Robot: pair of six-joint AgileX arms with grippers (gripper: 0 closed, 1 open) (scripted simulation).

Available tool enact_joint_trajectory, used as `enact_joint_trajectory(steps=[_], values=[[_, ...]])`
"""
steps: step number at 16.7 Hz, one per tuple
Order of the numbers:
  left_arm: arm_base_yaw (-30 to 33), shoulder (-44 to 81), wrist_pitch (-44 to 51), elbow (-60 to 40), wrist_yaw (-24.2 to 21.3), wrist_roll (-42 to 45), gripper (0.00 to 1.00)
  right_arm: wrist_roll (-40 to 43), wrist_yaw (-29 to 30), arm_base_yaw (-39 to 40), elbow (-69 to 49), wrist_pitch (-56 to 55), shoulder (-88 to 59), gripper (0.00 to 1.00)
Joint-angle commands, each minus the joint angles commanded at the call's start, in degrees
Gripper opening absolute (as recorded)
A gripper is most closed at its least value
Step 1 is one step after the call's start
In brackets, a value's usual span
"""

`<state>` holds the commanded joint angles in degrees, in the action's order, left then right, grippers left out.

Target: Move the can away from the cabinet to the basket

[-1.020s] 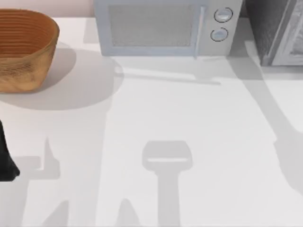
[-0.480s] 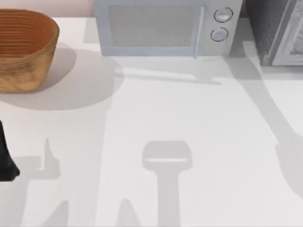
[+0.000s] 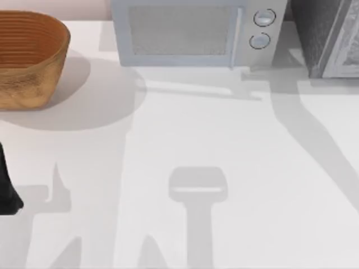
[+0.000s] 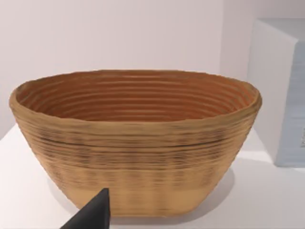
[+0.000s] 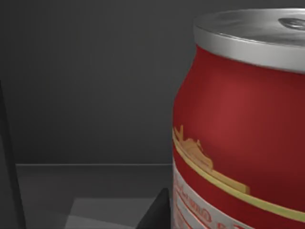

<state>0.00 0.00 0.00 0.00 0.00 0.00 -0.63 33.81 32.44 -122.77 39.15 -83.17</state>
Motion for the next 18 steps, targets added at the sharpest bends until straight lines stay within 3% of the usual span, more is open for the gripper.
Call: enact_joint_trajectory(steps=[10,14,18], values=[[0.00,0.00,0.00,0.00,0.00,0.00,1.00,-0.05,-0.99,-0.85,6.40,-1.30,5.53,0.00],[0.00,0.00,0.00,0.00,0.00,0.00,1.00,0.09,-5.43,-5.03,21.99,-6.37,15.96,0.00],[0.00,0.00,0.00,0.00,0.00,0.00,1.00,0.25,-11.64,-11.08,46.59,-13.43,30.79,0.00]])
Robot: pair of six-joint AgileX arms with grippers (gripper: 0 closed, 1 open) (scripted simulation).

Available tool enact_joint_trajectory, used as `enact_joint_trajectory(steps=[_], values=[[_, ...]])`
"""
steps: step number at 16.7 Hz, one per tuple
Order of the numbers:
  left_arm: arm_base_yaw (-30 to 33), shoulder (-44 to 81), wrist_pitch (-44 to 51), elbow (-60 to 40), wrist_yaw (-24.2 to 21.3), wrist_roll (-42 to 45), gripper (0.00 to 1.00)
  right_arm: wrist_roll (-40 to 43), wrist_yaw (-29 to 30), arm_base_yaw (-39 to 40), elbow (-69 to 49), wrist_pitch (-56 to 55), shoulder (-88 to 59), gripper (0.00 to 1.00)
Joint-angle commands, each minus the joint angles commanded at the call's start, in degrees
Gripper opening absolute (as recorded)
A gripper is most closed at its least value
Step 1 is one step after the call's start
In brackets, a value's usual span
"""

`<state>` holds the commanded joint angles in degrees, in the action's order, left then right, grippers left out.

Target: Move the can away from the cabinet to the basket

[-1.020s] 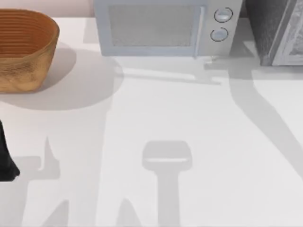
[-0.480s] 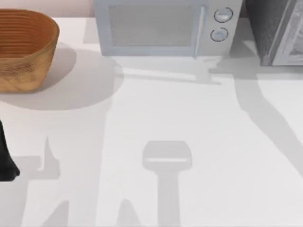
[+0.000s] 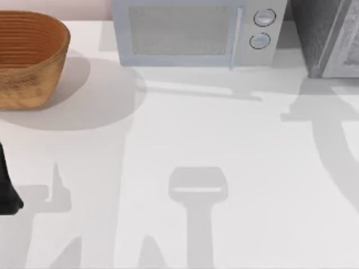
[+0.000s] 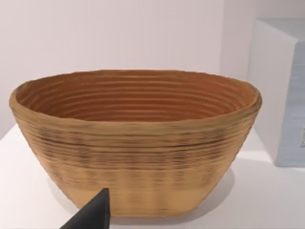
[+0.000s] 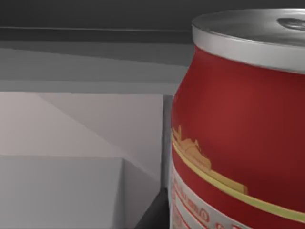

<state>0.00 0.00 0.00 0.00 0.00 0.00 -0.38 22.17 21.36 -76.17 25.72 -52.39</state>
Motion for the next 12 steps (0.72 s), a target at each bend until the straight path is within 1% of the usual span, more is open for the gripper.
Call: enact_joint_trajectory(steps=[7,10,12], values=[[0.00,0.00,0.00,0.00,0.00,0.00,1.00,0.19,-12.29,-11.89,47.66,-14.21,29.14,0.00],[0.00,0.00,0.00,0.00,0.00,0.00,1.00,0.25,-16.95,-16.34,62.52,-19.65,40.13,0.00],[0.00,0.00,0.00,0.00,0.00,0.00,1.00,0.30,-19.46,-18.74,69.45,-22.58,46.04,0.00]])
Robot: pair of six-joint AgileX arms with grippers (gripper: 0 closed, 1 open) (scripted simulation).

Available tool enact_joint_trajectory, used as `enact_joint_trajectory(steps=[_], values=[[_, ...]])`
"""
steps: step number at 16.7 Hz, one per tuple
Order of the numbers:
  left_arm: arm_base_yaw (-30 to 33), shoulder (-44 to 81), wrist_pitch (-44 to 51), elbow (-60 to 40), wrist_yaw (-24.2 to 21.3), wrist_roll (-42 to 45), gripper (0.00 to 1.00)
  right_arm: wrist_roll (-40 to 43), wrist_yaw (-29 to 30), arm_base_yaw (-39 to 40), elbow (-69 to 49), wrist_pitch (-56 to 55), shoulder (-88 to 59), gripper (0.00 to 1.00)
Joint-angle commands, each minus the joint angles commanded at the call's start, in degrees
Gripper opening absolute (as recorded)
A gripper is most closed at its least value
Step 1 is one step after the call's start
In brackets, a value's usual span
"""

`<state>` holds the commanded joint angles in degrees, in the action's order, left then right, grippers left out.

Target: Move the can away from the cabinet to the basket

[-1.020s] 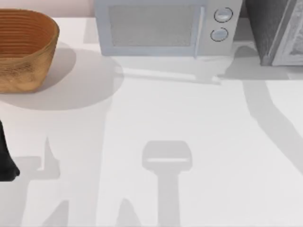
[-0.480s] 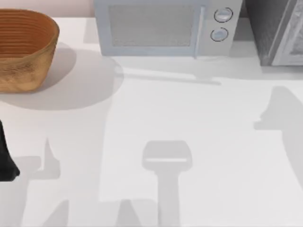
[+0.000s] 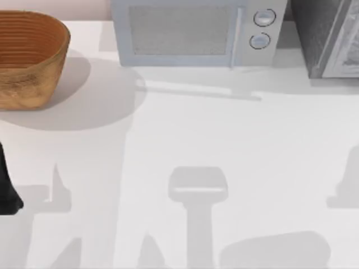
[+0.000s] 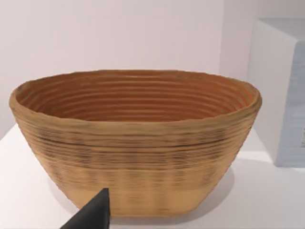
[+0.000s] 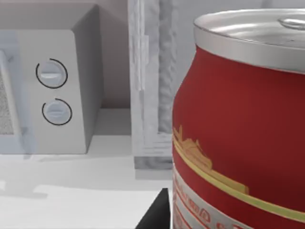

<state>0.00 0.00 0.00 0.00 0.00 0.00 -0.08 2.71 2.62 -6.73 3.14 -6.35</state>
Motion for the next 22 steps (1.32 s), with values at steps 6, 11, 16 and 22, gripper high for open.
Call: enact_joint_trajectory(steps=[6,11,16,22], values=[[0.00,0.00,0.00,0.00,0.00,0.00,1.00,0.08,-2.71,-2.62,6.73,-3.14,6.35,0.00],[0.00,0.00,0.00,0.00,0.00,0.00,1.00,-0.02,-2.45,-2.24,6.78,-3.22,5.39,0.00],[0.00,0.00,0.00,0.00,0.00,0.00,1.00,-0.10,1.88,1.97,0.62,-8.15,-5.70,0.00],[0.00,0.00,0.00,0.00,0.00,0.00,1.00,-0.29,12.69,12.51,-14.77,-20.49,-33.41,0.00]])
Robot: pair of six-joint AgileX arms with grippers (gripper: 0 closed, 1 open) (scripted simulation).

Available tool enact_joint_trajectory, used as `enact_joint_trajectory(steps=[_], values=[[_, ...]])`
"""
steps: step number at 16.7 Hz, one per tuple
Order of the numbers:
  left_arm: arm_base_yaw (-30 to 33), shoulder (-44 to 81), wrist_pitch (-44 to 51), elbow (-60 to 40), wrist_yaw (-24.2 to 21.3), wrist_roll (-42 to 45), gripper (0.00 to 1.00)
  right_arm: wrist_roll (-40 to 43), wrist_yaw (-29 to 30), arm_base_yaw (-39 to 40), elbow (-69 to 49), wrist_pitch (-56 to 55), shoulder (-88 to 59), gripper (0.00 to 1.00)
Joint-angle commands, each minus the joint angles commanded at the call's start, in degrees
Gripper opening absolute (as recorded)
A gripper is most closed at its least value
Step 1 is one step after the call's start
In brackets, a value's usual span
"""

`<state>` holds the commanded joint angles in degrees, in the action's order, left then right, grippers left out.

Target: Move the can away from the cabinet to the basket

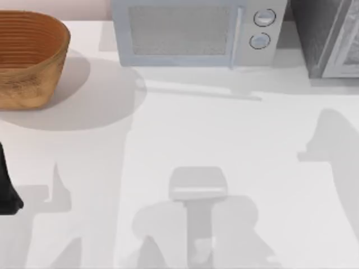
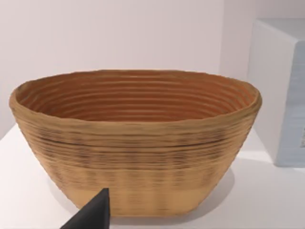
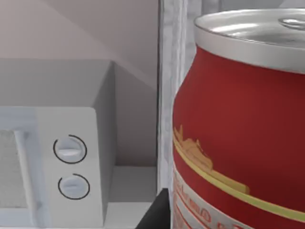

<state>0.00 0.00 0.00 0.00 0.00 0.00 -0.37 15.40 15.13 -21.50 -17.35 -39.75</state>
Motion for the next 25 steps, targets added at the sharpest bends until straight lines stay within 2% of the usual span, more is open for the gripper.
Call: enact_joint_trajectory(steps=[11,16,21,25], values=[[0.00,0.00,0.00,0.00,0.00,0.00,1.00,-0.53,25.58,24.85,-36.44,-29.06,-65.50,0.00],[0.00,0.00,0.00,0.00,0.00,0.00,1.00,-0.77,35.34,34.29,-50.31,-40.10,-90.38,0.00],[0.00,0.00,0.00,0.00,0.00,0.00,1.00,-0.91,41.30,40.05,-58.79,-46.86,-105.59,0.00],[0.00,0.00,0.00,0.00,0.00,0.00,1.00,-0.94,42.30,41.01,-60.20,-47.98,-108.12,0.00]])
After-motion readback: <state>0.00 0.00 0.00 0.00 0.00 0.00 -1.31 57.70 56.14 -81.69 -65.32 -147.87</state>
